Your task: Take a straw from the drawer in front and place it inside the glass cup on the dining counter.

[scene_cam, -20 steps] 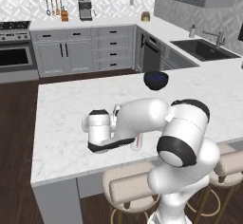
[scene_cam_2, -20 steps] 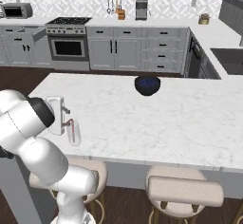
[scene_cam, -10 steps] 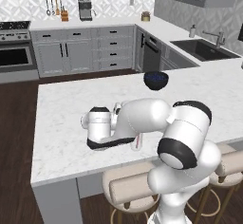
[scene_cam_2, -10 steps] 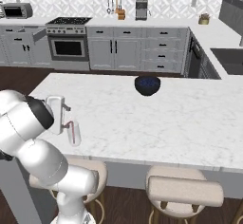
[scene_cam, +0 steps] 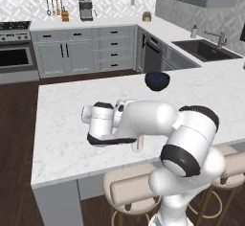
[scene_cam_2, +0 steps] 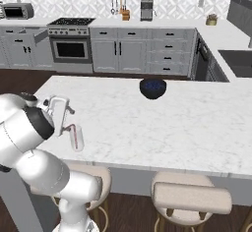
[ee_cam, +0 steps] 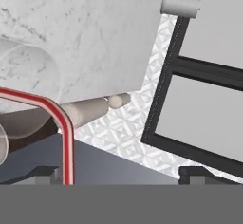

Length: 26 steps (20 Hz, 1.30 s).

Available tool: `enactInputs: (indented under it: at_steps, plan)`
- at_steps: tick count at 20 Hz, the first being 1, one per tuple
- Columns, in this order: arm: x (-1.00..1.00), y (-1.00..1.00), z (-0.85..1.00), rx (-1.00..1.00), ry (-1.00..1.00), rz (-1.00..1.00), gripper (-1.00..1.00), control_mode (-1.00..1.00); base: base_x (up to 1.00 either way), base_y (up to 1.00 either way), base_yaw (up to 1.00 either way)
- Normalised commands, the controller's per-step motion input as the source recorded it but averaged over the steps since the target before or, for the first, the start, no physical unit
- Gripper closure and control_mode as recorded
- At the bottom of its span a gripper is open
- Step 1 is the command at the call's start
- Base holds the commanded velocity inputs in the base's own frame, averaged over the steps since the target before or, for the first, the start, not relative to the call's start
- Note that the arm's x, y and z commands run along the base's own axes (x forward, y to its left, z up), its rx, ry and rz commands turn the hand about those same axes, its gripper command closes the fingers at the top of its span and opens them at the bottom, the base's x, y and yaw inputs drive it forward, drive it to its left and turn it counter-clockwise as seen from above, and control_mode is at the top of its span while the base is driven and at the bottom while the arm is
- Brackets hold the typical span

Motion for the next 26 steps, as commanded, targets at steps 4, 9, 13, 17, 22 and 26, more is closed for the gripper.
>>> enactInputs:
  at_steps: [4, 9, 13, 17, 22, 26]
  plan:
    - [0.08, 0.00, -0.07, 0.23, 0.00, 0.11, -1.00, -1.00, 0.00, 0.00, 0.00]
    - [0.09, 0.00, -0.16, 0.35, 0.00, 0.13, -1.00, -1.00, 0.00, 0.00, 0.00]
    - [0.11, -0.01, -0.17, 0.35, -0.02, 0.12, -1.00, -1.00, 0.00, 0.00, 0.00]
    - [0.08, 0.00, -0.07, 0.34, -0.06, 0.13, -1.00, -1.00, 0.00, 0.00, 0.00]
    - [-0.16, -0.03, 0.26, 0.35, -0.21, 0.16, -1.00, -1.00, 0.00, 0.00, 0.00]
    - [-0.51, -0.25, 0.64, 0.34, -0.26, 0.14, -1.00, -1.00, 0.00, 0.00, 0.00]
